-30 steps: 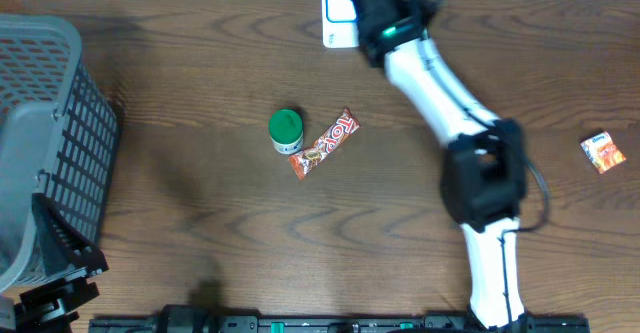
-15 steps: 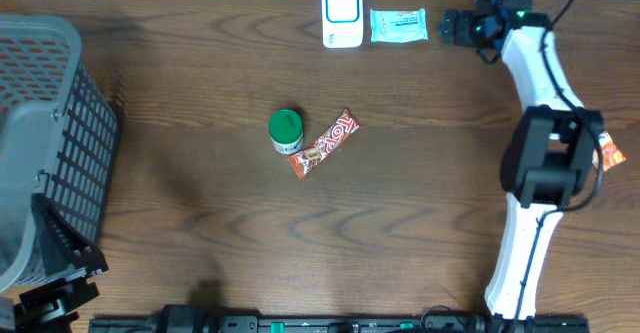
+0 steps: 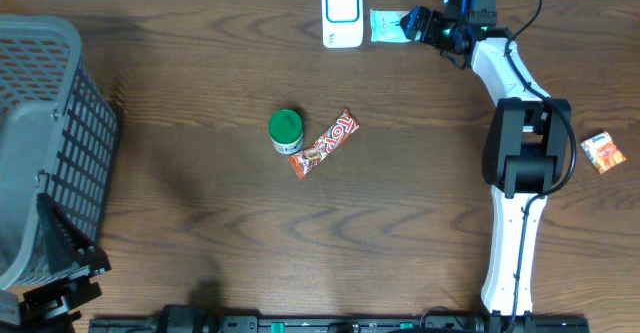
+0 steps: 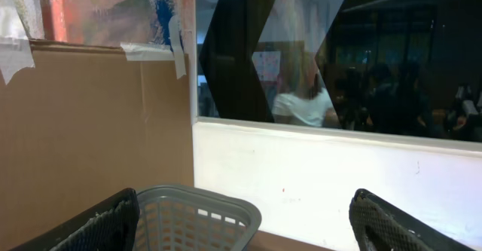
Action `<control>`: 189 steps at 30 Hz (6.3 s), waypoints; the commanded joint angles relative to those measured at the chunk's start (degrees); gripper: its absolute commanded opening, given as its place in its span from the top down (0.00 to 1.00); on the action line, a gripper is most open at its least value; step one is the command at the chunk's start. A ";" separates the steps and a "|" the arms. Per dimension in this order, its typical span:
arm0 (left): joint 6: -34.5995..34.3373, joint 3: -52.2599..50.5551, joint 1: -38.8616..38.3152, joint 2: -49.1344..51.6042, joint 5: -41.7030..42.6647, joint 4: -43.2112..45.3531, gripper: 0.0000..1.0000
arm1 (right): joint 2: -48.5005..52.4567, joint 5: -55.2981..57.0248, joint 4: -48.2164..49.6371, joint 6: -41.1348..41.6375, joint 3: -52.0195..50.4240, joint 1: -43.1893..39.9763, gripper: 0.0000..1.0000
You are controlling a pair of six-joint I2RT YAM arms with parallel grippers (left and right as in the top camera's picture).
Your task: Scan the item barcode
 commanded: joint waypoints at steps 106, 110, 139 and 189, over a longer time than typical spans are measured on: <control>-0.11 -0.20 0.31 0.70 0.26 2.54 0.11 | -32.04 18.69 -57.31 -2.84 -10.14 20.20 0.01; -0.09 -0.20 0.31 0.66 0.26 2.54 0.11 | -32.04 25.29 -53.05 4.83 -15.72 31.32 0.01; -0.09 -0.20 0.31 0.66 0.26 2.51 0.11 | -22.23 42.97 -17.90 -2.71 -31.26 50.56 0.01; -0.11 -0.20 0.31 0.66 0.26 2.08 0.11 | -41.90 -58.66 -14.05 -26.73 -55.93 11.26 0.99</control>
